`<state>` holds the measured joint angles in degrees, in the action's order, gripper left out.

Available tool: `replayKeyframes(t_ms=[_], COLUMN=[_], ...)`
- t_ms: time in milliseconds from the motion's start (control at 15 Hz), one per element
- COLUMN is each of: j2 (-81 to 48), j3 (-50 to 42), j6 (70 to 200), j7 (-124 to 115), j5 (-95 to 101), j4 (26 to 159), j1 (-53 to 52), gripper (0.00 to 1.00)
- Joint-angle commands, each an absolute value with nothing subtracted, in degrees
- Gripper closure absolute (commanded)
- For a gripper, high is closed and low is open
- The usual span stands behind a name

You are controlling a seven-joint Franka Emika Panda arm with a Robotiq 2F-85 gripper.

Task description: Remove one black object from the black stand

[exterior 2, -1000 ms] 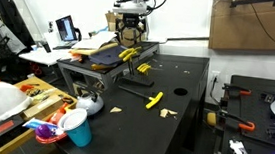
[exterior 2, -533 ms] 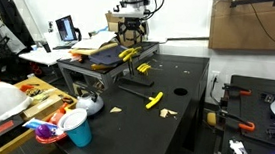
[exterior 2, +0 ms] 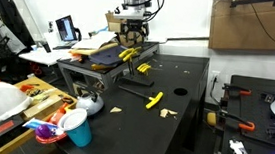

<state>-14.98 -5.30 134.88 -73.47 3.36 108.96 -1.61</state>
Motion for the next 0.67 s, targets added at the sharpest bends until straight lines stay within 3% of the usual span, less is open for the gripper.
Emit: replayKeyframes(t_ms=[0,600], j2=[-15.7,-19.2], j3=[-5.7,-5.9], j6=[132.6,132.6], j7=[-74.4,-74.3], j5=[2.0,-1.4], j4=[107.4,105.6], j1=[-1.2,-0.4], gripper=[0.00,0.00])
